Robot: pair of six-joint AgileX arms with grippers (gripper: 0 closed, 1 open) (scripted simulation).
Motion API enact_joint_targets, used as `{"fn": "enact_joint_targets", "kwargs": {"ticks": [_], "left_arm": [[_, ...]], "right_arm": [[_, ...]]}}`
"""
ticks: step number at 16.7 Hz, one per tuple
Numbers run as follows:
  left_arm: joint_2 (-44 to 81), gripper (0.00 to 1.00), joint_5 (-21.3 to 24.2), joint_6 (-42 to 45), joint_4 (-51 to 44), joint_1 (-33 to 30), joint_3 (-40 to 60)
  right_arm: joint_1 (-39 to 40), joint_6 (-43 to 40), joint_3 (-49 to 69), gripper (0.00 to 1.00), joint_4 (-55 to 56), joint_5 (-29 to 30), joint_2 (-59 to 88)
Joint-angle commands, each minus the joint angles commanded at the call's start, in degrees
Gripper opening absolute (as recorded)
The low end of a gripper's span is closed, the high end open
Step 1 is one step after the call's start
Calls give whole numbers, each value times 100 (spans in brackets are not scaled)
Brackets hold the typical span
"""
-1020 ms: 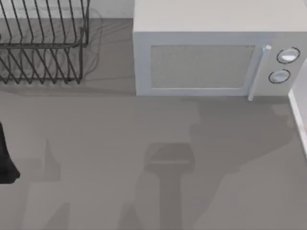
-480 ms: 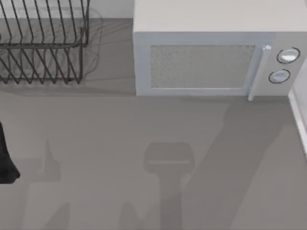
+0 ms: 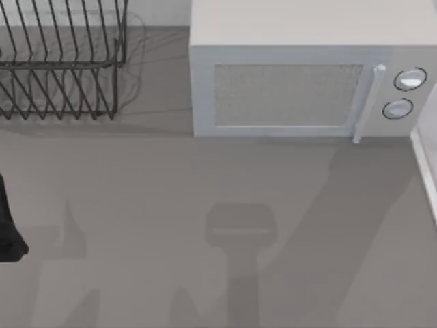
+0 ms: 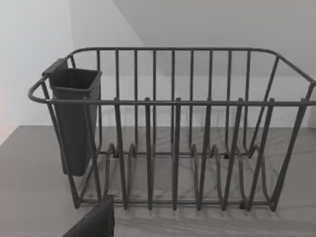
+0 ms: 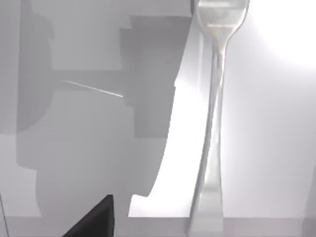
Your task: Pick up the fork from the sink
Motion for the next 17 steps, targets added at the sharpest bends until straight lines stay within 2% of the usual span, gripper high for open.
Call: {"fn": "enact_joint_targets", "kwargs": {"ticks": [8, 14, 17], "left_arm": [[0, 100, 0, 0, 0, 0, 0], [0, 100, 0, 0, 0, 0, 0], [0, 100, 0, 0, 0, 0, 0]], "right_arm": [[-20, 12, -962, 100, 2088, 12, 1019], [-23, 13, -1077, 100, 2268, 13, 1142], [-23, 13, -1077, 77, 2268, 13, 1142]]}}
